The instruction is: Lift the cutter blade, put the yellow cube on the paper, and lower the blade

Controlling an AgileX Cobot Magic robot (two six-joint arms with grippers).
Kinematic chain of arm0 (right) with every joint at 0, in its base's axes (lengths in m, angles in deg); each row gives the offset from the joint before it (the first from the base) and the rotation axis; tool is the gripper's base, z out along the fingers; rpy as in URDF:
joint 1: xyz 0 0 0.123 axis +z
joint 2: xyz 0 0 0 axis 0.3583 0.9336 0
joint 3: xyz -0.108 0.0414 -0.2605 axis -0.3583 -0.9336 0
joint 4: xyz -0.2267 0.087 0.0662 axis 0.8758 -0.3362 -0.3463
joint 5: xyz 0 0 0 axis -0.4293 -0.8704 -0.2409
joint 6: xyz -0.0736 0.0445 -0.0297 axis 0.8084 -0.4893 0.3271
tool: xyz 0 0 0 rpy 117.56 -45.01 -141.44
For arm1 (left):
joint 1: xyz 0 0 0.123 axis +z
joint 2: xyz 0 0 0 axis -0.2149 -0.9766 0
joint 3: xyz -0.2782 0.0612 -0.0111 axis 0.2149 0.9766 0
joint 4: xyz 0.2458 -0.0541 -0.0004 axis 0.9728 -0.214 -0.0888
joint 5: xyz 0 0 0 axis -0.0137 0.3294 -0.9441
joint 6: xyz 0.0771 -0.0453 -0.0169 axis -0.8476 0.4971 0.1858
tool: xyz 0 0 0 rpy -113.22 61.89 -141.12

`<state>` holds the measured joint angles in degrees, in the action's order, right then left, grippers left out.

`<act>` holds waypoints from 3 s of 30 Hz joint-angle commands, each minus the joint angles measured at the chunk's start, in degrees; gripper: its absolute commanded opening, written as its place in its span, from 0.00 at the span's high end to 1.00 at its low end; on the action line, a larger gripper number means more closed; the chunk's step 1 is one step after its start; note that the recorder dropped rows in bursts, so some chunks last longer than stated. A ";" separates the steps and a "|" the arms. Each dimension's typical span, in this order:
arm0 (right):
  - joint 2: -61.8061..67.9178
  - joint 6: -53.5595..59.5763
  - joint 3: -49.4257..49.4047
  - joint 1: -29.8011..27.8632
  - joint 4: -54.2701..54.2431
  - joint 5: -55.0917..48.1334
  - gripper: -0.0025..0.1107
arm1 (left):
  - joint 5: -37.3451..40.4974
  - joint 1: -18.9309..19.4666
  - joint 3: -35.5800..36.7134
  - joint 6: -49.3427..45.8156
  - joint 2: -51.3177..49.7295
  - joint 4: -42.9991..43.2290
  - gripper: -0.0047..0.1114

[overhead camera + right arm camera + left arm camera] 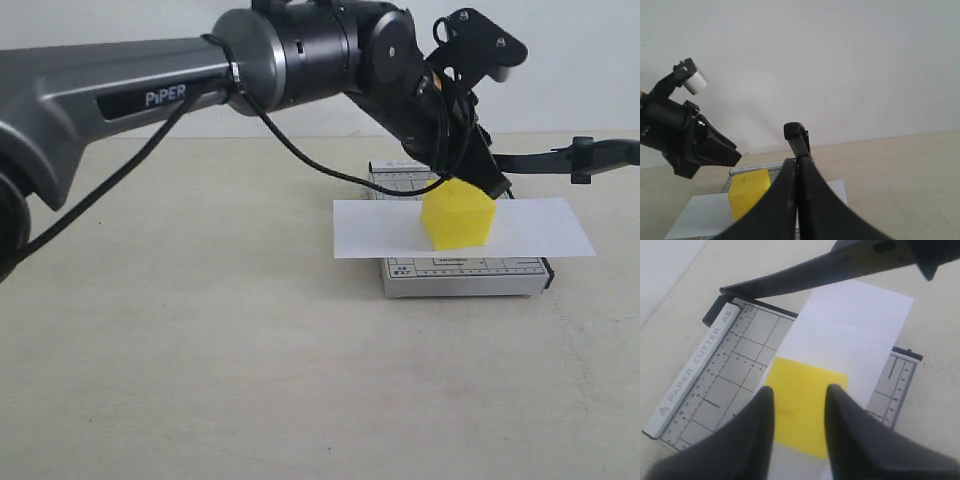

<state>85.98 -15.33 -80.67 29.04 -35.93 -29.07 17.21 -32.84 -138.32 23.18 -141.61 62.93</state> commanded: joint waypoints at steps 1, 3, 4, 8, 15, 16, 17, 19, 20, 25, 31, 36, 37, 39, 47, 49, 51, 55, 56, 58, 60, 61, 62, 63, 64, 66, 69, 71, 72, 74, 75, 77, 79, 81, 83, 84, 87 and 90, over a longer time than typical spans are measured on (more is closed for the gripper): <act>-0.30 0.04 -0.22 -0.10 0.37 0.17 0.98 | 6.41 -0.02 -0.48 2.48 3.82 -5.63 0.92; -0.30 0.04 -0.22 -0.10 0.37 0.17 0.98 | 9.29 -0.02 -0.48 2.75 5.14 -6.85 0.92; -0.30 0.04 -0.22 -0.10 0.37 0.04 0.98 | 10.65 -0.02 -0.48 2.73 5.69 -8.10 0.92; -0.30 0.04 -0.22 -0.10 0.37 0.04 0.98 | 15.80 0.32 -0.48 2.90 8.58 -12.61 0.92; -0.30 0.04 -0.22 -0.10 0.37 0.04 0.98 | 18.93 0.70 1.33 5.45 13.67 -13.40 0.92; -0.30 0.04 -0.22 -0.10 0.37 0.04 0.98 | 18.93 0.70 2.90 5.62 14.84 -13.10 0.92; -0.30 0.04 -0.22 -0.10 0.37 0.04 0.98 | 18.62 0.70 5.02 5.62 16.32 -12.77 0.92; -0.30 0.04 -0.22 -0.10 0.37 0.04 0.98 | 15.66 0.70 11.49 3.98 20.47 -12.48 0.92; -0.30 0.04 -0.22 -0.10 0.37 0.04 0.98 | 13.47 0.70 15.20 3.98 22.77 -11.31 0.92; -0.30 0.04 -0.22 -0.10 0.37 0.04 0.98 | -7.28 0.95 44.42 3.98 40.24 -11.25 0.92; -0.30 0.04 -0.22 -0.10 0.37 0.04 0.98 | -28.16 0.95 72.12 3.98 59.18 -17.58 0.92; -0.30 0.04 -0.22 -0.10 0.37 0.04 0.98 | -39.82 0.95 86.81 5.14 67.52 -22.37 0.92; -0.30 0.04 -0.22 -0.10 0.37 0.04 0.98 | -42.27 0.95 89.56 6.42 69.08 -23.19 0.92; -0.30 0.04 -0.22 -0.10 0.37 0.04 0.98 | -45.14 0.95 93.90 8.57 71.70 -23.37 0.92; -0.30 0.04 -0.22 -0.10 0.37 0.04 0.98 | -45.91 0.95 103.09 9.58 79.46 -23.37 0.92; -0.30 0.04 -0.22 -0.10 0.37 0.04 0.98 | -44.84 0.95 104.02 9.58 80.47 -23.37 0.92; -0.30 0.04 -0.22 -0.10 0.37 0.04 0.98 | -42.31 0.95 104.26 9.58 81.38 -23.60 0.92; -0.30 0.04 -0.22 -0.10 0.37 0.04 0.98 | -40.84 0.95 104.26 9.58 82.48 -23.59 0.92; -0.30 0.04 -0.22 -0.10 0.37 0.04 0.98 | -40.52 0.95 104.26 9.58 82.61 -23.59 0.92; -0.30 0.04 -0.22 -0.10 0.37 0.04 0.98 | -39.80 0.95 104.26 9.58 82.61 -23.59 0.92; -0.30 0.04 -0.22 -0.10 0.37 0.18 0.98 | -38.85 0.95 104.26 9.58 82.61 -23.44 0.92; -0.30 0.04 -0.22 -0.10 0.37 0.18 0.98 | -38.73 0.95 104.26 9.58 82.61 -23.44 0.92; -0.30 0.04 -0.22 -0.10 0.37 0.18 0.98 | -38.73 0.95 104.26 9.58 82.61 -23.44 0.92; -0.30 0.04 -0.22 -0.10 0.37 0.18 0.98 | -38.82 0.95 104.26 9.58 82.61 -23.44 0.92; -0.30 0.04 -0.22 -0.10 0.37 0.18 0.98 | -38.82 0.95 104.26 9.58 82.61 -23.44 0.92; -0.30 0.04 -0.22 -0.10 0.37 0.18 0.98 | -38.83 0.95 104.26 8.89 82.61 -23.44 0.92; -0.30 0.04 -0.22 -0.10 0.37 0.18 0.98 | -35.88 0.95 104.26 6.35 86.42 -23.44 0.92; -0.30 0.04 -0.22 -0.10 0.37 0.18 0.98 | -33.67 1.05 104.95 4.46 90.80 -23.44 0.92; -0.30 0.04 -0.22 -0.10 0.37 0.18 0.98 | -32.49 1.19 105.64 3.22 93.44 -23.44 0.92; -0.30 0.04 -0.22 -0.10 0.37 0.18 0.98 | -30.89 2.10 107.44 1.14 98.35 -23.44 0.92; -0.30 0.04 -0.22 -0.10 0.37 0.18 0.98 | -30.42 2.74 108.48 0.00 100.88 -23.44 0.92; -0.30 0.04 -0.22 -0.10 0.37 0.18 0.98 | -29.81 4.06 110.29 -1.56 105.70 -23.44 0.92; -0.30 0.04 -0.22 -0.10 0.37 0.18 0.98 | -29.81 5.64 111.96 -1.67 110.14 -23.44 0.92; -0.30 0.04 -0.22 -0.10 0.37 0.18 0.98 | -29.81 6.74 113.06 -1.67 113.66 -23.44 0.92; -0.30 0.04 -0.22 -0.10 0.37 0.18 0.98 | -29.60 7.69 114.34 -1.67 117.17 -23.44 0.92; -0.30 0.04 -0.22 -0.10 0.37 0.18 0.98 | -29.60 8.11 115.09 -1.67 119.49 -23.44 0.92; -0.30 0.04 -0.22 -0.10 0.37 0.18 0.98 | -29.38 9.16 117.68 -1.67 124.75 -23.44 0.92; -0.30 0.04 -0.22 -0.10 0.37 0.18 0.98 | -28.47 9.98 118.22 -1.67 129.79 -23.82 0.92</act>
<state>85.98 -15.43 -80.67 29.04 -35.93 -29.07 -12.20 -23.61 -20.68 21.77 -15.52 39.85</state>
